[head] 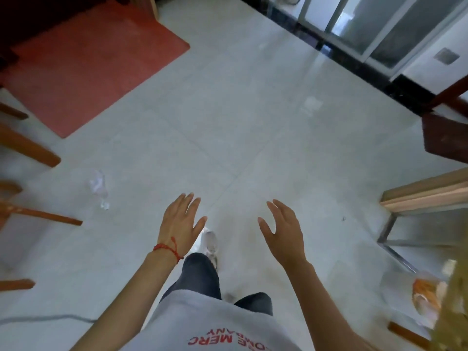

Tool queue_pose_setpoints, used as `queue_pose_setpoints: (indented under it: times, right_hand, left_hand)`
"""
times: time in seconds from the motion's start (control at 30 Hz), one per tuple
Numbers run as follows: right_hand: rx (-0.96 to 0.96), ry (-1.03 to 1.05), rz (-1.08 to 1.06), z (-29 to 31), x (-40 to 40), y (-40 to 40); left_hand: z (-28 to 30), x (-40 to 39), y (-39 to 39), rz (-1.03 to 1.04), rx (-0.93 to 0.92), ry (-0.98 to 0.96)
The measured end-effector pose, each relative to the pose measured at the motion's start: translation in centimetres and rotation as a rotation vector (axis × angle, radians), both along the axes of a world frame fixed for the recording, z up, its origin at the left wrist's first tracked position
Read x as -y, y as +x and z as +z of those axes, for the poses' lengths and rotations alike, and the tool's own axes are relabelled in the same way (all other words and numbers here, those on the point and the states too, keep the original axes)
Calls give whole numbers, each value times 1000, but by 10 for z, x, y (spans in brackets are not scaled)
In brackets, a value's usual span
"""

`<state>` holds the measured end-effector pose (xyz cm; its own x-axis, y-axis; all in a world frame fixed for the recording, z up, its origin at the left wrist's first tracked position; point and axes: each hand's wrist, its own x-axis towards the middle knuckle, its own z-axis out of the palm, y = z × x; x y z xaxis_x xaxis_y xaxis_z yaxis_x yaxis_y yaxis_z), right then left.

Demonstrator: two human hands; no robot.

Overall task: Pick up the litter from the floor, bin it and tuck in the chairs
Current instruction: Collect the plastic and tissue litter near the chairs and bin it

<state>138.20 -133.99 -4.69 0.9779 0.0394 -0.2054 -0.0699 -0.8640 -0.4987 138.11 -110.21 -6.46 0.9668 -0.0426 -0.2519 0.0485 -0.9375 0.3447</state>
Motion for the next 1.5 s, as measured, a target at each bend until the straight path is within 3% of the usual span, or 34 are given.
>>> queue_pose_setpoints:
  times: [0.23, 0.47, 0.93, 1.17, 1.5]
  right_hand:
    - [42, 0, 103, 13, -41, 108]
    - [15, 2, 315, 17, -92, 198]
    - [-36, 22, 1051, 24, -234, 370]
    - [-79, -13, 1287, 15, -298, 394]
    - [-141, -48, 1460, -4, -402, 380]
  left_hand:
    - [8, -40, 83, 80, -1, 17]
    - [16, -78, 123, 300, 2, 32]
    - [22, -117, 157, 1092, 31, -11]
    - [26, -115, 142, 1404, 32, 14]
    - [-1, -176, 130, 1566, -21, -34]
